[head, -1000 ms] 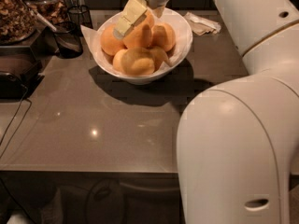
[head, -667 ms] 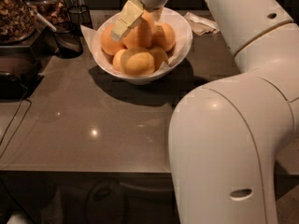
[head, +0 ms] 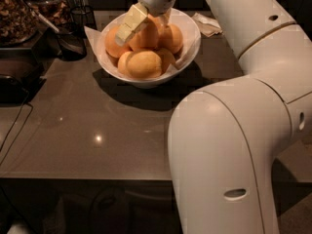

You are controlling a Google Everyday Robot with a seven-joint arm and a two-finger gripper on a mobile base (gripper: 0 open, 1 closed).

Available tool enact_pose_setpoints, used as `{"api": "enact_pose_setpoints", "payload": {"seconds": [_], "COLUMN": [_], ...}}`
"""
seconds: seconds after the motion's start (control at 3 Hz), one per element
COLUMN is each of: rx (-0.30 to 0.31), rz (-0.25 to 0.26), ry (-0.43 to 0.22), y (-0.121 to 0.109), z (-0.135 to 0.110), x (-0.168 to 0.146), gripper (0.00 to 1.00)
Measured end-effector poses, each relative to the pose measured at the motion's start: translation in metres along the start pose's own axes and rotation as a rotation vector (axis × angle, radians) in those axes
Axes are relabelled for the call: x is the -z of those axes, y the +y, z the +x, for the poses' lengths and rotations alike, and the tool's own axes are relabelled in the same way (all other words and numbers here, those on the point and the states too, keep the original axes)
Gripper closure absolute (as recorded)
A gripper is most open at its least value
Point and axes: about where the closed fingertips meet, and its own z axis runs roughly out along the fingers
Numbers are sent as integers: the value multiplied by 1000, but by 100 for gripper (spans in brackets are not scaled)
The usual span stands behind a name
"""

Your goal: Pick orange from white bowl

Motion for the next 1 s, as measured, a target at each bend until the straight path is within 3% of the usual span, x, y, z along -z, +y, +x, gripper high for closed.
{"api": "enact_pose_setpoints", "payload": {"seconds": [0.33,1.0], "rx": [-20,-20], "rz": [41,41], "ry": [34,34], "y": [-6,-6], "z": [7,3], "x": [-7,2], "gripper": [19,65]}}
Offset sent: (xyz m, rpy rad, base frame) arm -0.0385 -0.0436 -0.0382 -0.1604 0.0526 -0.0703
